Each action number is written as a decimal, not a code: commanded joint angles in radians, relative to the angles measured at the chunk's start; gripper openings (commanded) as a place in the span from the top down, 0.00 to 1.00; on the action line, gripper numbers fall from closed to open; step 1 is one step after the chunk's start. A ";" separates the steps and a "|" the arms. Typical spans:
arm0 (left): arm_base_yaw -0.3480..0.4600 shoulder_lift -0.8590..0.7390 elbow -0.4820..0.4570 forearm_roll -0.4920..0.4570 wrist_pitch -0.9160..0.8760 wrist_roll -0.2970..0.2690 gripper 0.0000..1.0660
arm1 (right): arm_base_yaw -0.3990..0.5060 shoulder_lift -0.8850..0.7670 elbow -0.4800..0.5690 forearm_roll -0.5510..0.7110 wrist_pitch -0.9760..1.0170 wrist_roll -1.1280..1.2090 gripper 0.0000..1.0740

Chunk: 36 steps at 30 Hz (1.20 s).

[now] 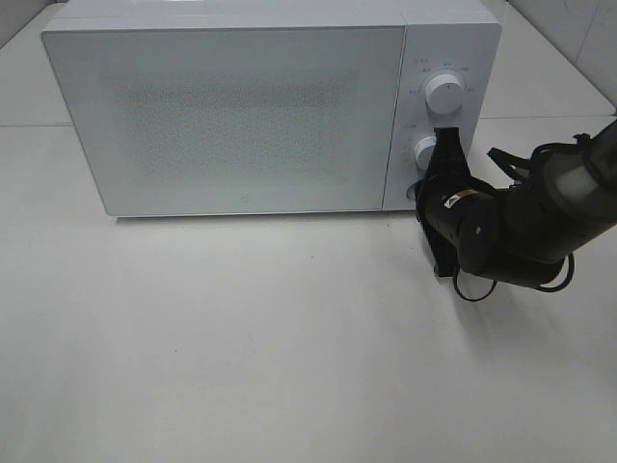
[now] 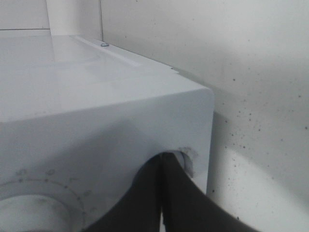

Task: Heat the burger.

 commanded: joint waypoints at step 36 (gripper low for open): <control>0.002 -0.018 0.000 -0.008 -0.014 0.000 0.06 | 0.021 -0.031 -0.069 0.060 -0.145 0.024 1.00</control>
